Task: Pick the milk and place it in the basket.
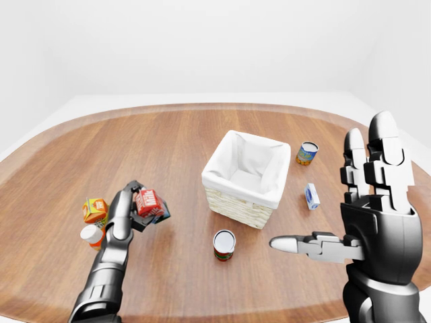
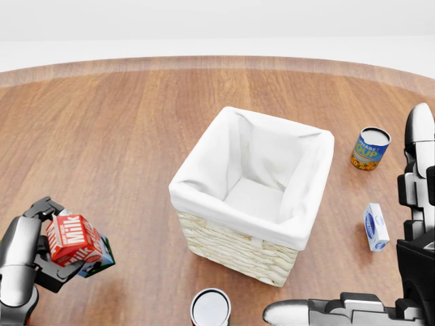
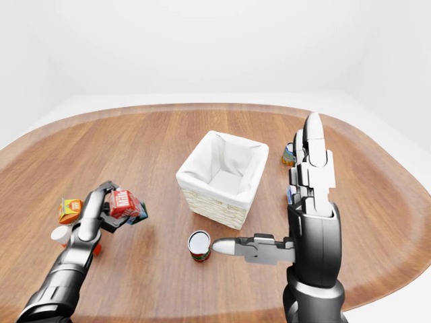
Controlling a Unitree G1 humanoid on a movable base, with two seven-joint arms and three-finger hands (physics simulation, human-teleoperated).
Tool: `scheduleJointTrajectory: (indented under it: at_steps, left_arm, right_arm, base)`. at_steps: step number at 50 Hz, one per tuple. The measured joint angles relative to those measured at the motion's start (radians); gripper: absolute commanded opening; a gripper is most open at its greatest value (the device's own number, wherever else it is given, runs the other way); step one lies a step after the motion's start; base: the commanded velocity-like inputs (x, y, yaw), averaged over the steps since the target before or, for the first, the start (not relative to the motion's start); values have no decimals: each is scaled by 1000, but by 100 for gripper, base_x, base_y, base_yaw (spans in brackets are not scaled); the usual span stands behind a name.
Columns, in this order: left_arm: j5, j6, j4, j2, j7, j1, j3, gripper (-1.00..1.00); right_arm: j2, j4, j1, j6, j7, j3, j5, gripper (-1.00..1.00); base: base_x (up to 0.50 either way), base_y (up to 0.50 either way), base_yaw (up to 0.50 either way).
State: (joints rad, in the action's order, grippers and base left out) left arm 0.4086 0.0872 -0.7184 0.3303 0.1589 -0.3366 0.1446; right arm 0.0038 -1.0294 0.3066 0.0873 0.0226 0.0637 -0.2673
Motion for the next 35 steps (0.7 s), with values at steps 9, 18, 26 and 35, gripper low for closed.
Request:
scheduleJointTrajectory:
  at_steps: [9,18,26,35]
  left_arm:
    - [10,0,144,5,-68,-10,21,-100]
    - [18,-1,207,21,-114,-68,30,-100]
    - [30,-37,247,35,-152,-135,27,-100]
    - [49,-100,287,45,-203,-231,14,-100]
  right_arm:
    - [0,0,1,0,0,1,1,100]
    - [0,1,2,0,0,0,2,100]
    - [0,1,1,0,1,-1,3,100]
    - [0,1,-1,0,3,-4,5,100]
  base:
    - [0,0,0]
    - [0,0,0]
    - [0,0,0]
    - [0,0,0]
